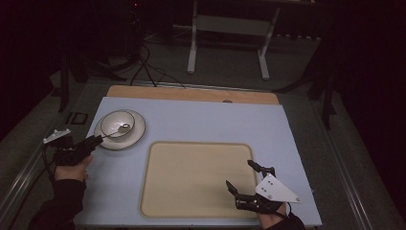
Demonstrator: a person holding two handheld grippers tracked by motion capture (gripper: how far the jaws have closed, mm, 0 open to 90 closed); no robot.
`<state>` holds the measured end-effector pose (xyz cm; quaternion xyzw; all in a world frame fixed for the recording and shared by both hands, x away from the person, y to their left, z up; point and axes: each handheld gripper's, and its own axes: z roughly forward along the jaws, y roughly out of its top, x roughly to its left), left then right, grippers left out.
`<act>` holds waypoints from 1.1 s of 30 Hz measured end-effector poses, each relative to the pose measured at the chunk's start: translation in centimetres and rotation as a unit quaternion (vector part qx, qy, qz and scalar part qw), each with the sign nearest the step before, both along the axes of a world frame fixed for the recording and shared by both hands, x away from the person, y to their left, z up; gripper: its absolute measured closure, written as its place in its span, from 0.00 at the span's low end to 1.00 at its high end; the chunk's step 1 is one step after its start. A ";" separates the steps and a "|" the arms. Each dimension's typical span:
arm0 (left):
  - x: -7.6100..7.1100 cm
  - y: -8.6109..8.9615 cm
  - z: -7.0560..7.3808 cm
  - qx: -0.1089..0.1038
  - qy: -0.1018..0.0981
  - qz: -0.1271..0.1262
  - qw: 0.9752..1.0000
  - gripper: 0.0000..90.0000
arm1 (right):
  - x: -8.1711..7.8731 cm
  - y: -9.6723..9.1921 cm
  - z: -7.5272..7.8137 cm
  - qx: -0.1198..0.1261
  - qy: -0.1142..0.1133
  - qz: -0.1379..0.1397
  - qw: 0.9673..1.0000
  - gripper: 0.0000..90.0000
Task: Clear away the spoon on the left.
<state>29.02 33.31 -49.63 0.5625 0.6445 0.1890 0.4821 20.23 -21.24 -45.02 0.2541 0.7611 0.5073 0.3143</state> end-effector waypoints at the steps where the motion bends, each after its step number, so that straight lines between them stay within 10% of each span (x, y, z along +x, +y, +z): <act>1: 0.1 -0.1 -0.1 0.001 0.001 0.004 1.000 0.74 | 0.0 0.0 0.0 0.000 0.000 0.000 1.000 0.14; 33: -0.1 -0.1 1.5 -0.031 -0.030 0.032 0.999 0.98 | 0.3 0.0 -0.2 -0.001 0.006 -0.001 1.000 0.14</act>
